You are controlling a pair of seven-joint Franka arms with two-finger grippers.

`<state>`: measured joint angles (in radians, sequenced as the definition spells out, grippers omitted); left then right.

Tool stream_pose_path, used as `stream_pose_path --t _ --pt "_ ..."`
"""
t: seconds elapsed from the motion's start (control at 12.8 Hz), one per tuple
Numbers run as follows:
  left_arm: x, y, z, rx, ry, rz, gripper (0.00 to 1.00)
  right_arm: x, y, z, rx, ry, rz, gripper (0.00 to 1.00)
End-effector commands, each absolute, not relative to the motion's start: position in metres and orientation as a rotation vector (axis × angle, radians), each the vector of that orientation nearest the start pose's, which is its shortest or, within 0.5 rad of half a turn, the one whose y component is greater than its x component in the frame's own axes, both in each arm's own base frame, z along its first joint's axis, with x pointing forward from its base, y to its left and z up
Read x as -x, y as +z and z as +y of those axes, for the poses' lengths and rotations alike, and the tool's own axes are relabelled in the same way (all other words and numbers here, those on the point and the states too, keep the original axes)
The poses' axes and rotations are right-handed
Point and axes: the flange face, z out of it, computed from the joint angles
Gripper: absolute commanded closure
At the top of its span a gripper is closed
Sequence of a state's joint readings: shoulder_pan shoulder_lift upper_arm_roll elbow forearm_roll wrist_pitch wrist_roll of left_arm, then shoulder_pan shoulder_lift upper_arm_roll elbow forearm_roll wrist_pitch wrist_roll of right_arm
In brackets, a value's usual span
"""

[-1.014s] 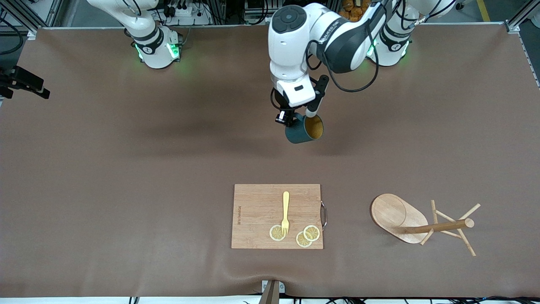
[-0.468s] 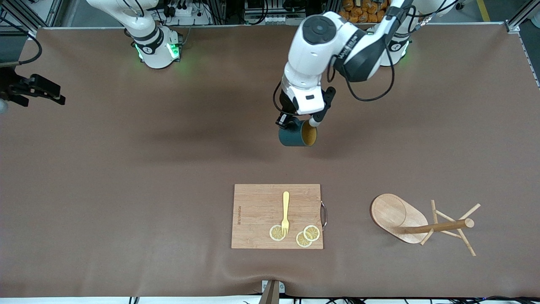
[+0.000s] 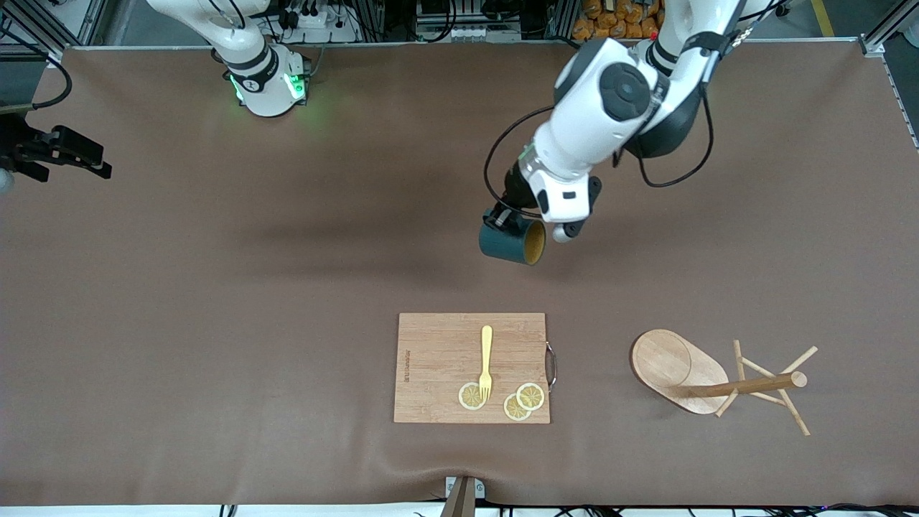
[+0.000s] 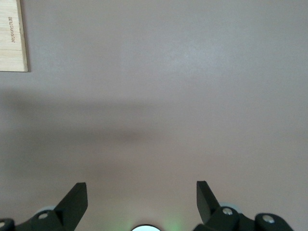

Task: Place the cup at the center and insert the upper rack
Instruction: 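Lift the mug by its handle with the left gripper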

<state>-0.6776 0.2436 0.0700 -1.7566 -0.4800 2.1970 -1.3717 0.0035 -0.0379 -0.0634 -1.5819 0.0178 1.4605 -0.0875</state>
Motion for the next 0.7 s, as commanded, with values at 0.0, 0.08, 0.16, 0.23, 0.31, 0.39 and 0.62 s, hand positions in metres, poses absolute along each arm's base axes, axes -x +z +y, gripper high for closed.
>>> stream_pose_path --t 0.0,0.08,0.16,0.23,0.31,0.39,0.62 --pt "-0.516 0.450 -0.361 3.171 0.548 -1.644 1.00 -0.532 0.633 -0.033 3.110 0.133 -0.048 0.00" --pt "-0.515 0.447 -0.354 3.203 0.591 -1.624 1.00 -0.532 0.633 -0.032 3.110 0.135 -0.050 0.00" --pt "-0.515 0.445 -0.349 3.224 0.612 -1.612 1.00 -0.532 0.632 -0.032 3.109 0.138 -0.050 0.00" --pt "-0.516 0.446 -0.345 3.236 0.631 -1.607 1.00 -0.532 0.630 -0.032 3.109 0.147 -0.050 0.00" --pt "-0.517 0.443 -0.340 3.254 0.642 -1.585 1.00 -0.535 0.624 -0.032 3.107 0.166 -0.052 0.00" --pt "-0.519 0.441 -0.332 3.283 0.661 -1.564 1.00 -0.535 0.624 -0.032 3.107 0.169 -0.050 0.00" --pt "-0.527 0.430 -0.300 3.373 0.818 -1.481 1.00 -0.536 0.627 -0.031 3.107 0.152 -0.055 0.00"
